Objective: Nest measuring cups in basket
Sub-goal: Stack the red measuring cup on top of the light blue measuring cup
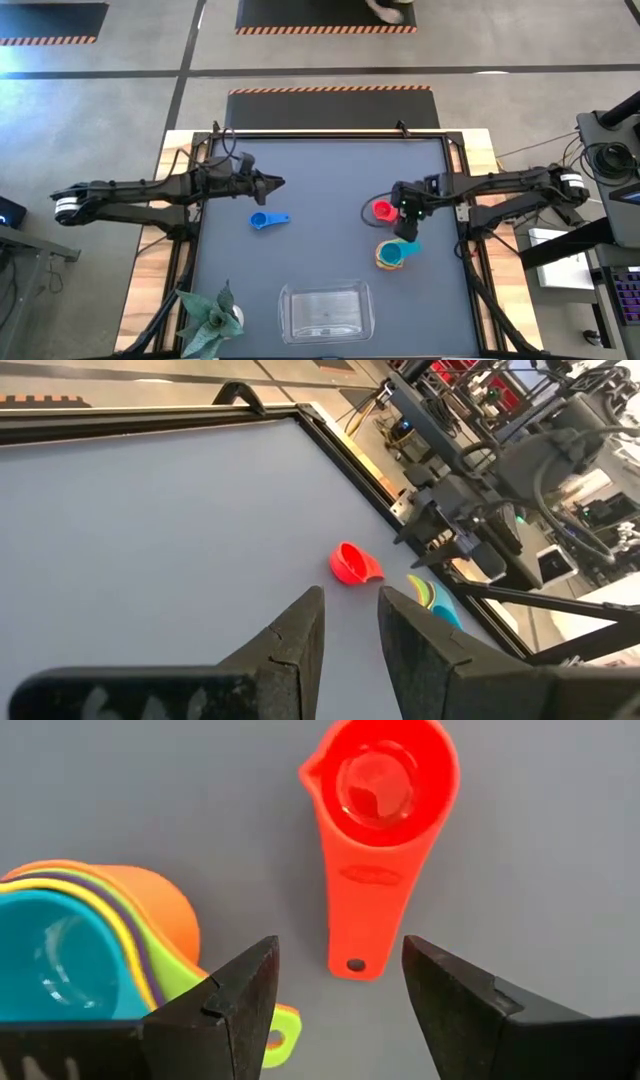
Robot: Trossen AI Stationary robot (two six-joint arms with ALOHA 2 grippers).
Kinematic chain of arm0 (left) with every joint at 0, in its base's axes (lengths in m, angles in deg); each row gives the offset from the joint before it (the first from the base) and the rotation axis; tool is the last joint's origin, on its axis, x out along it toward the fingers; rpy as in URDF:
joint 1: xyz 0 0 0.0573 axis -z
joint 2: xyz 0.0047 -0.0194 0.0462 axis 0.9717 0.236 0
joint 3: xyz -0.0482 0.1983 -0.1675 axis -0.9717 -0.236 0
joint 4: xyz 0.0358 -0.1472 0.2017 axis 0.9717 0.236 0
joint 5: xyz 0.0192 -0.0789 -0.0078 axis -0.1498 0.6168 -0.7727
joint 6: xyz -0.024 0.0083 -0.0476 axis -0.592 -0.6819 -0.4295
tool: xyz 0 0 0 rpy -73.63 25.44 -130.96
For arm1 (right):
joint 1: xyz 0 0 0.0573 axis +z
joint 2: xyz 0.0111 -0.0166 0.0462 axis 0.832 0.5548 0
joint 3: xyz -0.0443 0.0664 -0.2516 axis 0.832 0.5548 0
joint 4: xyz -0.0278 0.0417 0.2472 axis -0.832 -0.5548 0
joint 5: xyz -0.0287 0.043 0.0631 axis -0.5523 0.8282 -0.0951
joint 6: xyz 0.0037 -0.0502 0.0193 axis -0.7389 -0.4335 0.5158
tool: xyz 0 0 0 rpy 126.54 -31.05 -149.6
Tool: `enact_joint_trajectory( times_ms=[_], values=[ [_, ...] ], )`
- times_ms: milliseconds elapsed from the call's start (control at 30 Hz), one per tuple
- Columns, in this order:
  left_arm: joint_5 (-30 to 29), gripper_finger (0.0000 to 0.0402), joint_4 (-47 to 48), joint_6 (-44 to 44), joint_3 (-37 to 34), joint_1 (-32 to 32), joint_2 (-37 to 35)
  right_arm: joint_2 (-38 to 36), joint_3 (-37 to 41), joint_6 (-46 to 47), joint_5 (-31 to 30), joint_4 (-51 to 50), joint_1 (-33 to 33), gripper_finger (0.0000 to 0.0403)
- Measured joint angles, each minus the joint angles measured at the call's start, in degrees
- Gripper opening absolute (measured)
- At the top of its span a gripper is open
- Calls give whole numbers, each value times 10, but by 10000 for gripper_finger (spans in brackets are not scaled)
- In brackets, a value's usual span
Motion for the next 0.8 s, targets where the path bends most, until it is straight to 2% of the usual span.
enact_joint_trajectory(
  times_ms=[300, 633, 800],
  values=[
    [0, 79, -17, -2, 0, 0, 10, 7, 24, -2, 8, 40, -38, 207],
    [1, 79, -22, -4, 0, 0, 12, 69, 28, -3, 6, 69, -39, 318],
    [6, 79, -22, -5, 0, 0, 12, 107, 28, -2, 4, 114, -39, 355]
  ],
)
